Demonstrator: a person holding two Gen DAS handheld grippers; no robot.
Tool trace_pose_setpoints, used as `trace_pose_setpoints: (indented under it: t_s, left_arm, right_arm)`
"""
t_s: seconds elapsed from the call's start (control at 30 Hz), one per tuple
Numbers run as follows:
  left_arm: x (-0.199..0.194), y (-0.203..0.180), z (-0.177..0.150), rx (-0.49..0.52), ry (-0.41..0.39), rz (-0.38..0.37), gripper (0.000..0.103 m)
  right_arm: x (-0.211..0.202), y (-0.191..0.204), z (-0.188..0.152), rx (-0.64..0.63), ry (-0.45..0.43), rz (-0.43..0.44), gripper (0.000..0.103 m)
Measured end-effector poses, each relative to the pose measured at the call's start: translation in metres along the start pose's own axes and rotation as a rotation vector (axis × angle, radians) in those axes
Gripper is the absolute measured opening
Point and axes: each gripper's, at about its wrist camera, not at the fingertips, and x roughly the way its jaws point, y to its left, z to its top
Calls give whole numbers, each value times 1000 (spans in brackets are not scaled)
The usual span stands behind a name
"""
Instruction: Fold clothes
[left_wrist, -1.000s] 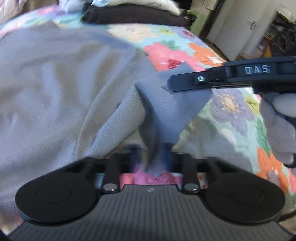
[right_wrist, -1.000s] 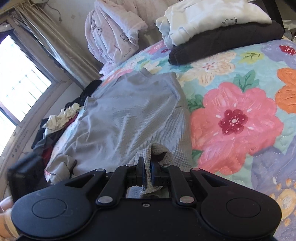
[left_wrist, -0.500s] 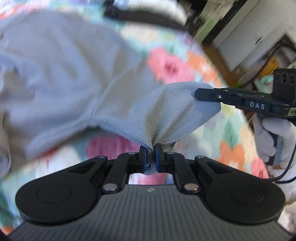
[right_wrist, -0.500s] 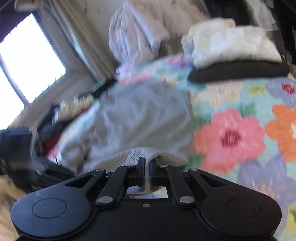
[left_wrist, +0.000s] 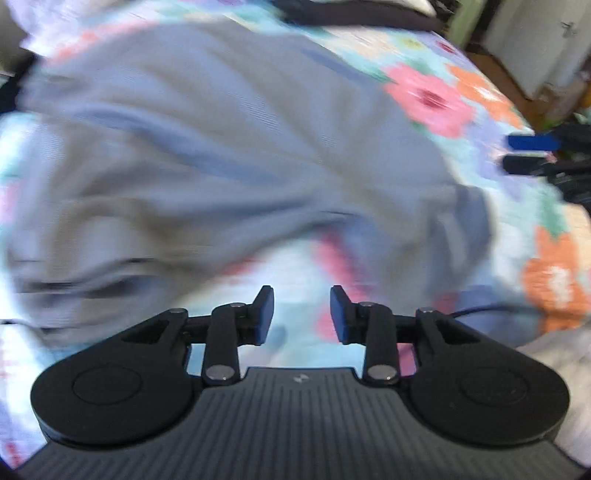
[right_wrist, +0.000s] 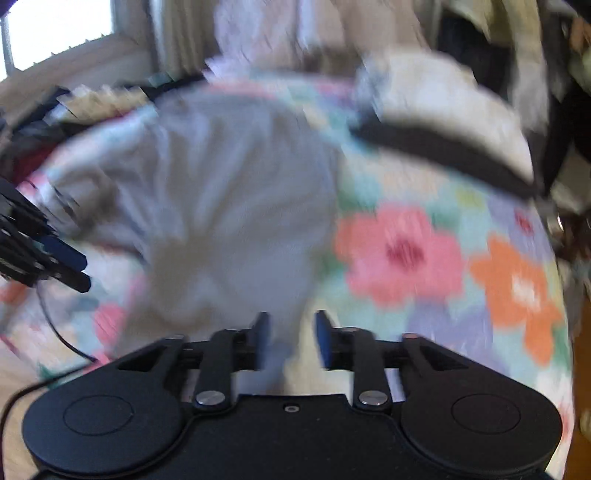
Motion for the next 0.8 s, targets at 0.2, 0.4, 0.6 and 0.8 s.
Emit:
trace_pose_setpoints:
  t_s: [0.2,0.4,0.6,0.8]
  left_arm:
    - [-32,97,-13,-85,-78,202,41]
    - [-38,171,-38,-208,-19,368,41]
    - [-32,222,-39,-383,-63,166,41]
    - [-11,237,-20,-308,-98,116,46]
  right_arm:
    - [27,68,63,-131,-94,305,44]
    - [81,142,102,-261,-57,477,48]
    - [130,175,122,-309,21,507,50]
    - [170,185,138,-291,91,527,56]
